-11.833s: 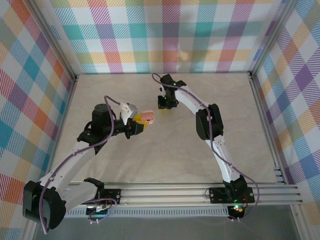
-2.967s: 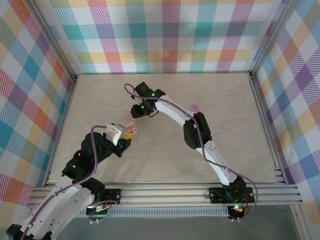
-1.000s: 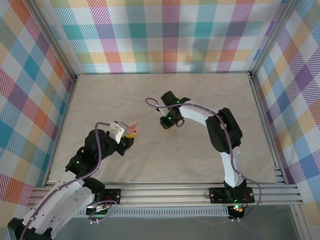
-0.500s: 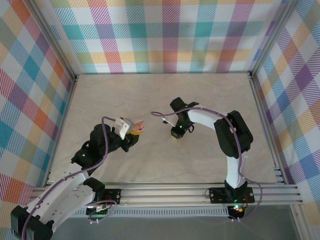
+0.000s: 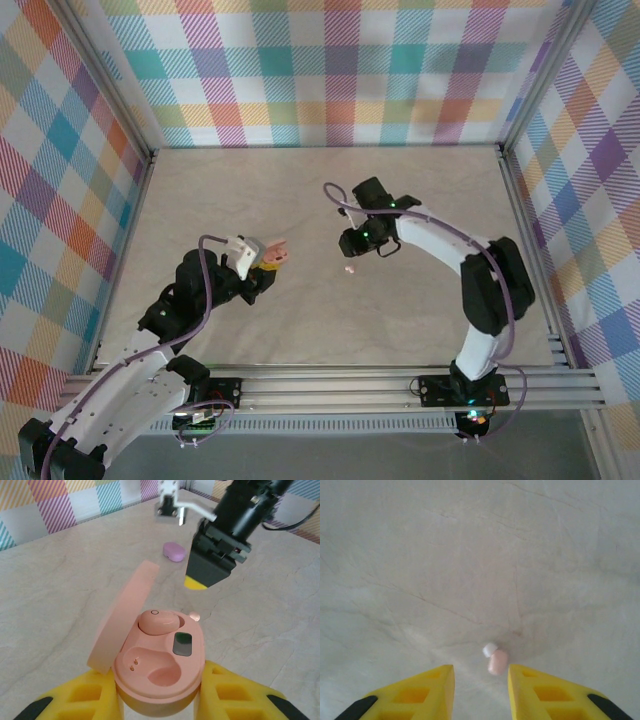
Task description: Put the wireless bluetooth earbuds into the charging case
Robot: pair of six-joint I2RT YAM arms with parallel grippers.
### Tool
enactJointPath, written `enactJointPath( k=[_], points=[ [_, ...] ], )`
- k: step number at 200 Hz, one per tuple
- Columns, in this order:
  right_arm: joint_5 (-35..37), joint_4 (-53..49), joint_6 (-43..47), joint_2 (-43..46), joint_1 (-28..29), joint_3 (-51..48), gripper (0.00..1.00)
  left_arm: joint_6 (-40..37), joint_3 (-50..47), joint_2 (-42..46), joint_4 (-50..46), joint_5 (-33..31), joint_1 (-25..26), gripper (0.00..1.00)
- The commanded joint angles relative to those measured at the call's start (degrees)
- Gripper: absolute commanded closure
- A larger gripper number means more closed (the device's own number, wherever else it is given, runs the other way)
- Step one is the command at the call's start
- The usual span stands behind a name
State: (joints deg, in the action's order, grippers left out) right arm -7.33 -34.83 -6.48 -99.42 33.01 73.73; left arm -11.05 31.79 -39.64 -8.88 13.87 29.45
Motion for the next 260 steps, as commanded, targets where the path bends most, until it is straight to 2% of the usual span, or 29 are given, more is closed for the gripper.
enactJointPath(
  k=[1,15,32,54,76,135,260],
  points=[
    [-2.6,5.5,-24.1,5.9,2.6,-8.3,0.67,-1.2,2.1,-0.3,0.6,-0.2,0.4,0.90],
    [-2.4,9.1,-29.4,7.3,5.6,-11.4,0.70,-1.2,2.2,-0.8,1.0,0.2,0.4,0.90],
    [-2.7,11.5,-30.4,5.6,8.3,-11.4,0.77,-1.2,2.0,-1.2,1.5,0.8,0.4,0.90],
    [-2.5,10.6,-30.2,1.2,8.7,-8.9,0.83,-1.1,2.1,-1.4,1.5,1.4,0.4,0.90],
    [1.2,7.5,-28.4,-2.5,8.6,-6.4,0.86,-0.6,1.7,-0.8,1.6,1.4,0.4,0.90],
    [4.7,4.9,-25.5,-7.7,6.0,-4.3,0.87,0.0,0.8,-0.3,2.2,0.8,0.4,0.90],
    [11.8,-0.1,-19.1,-9.6,2.7,-2.8,0.87,-0.9,2.3,-3.0,2.9,1.6,0.4,0.90]
  ],
)
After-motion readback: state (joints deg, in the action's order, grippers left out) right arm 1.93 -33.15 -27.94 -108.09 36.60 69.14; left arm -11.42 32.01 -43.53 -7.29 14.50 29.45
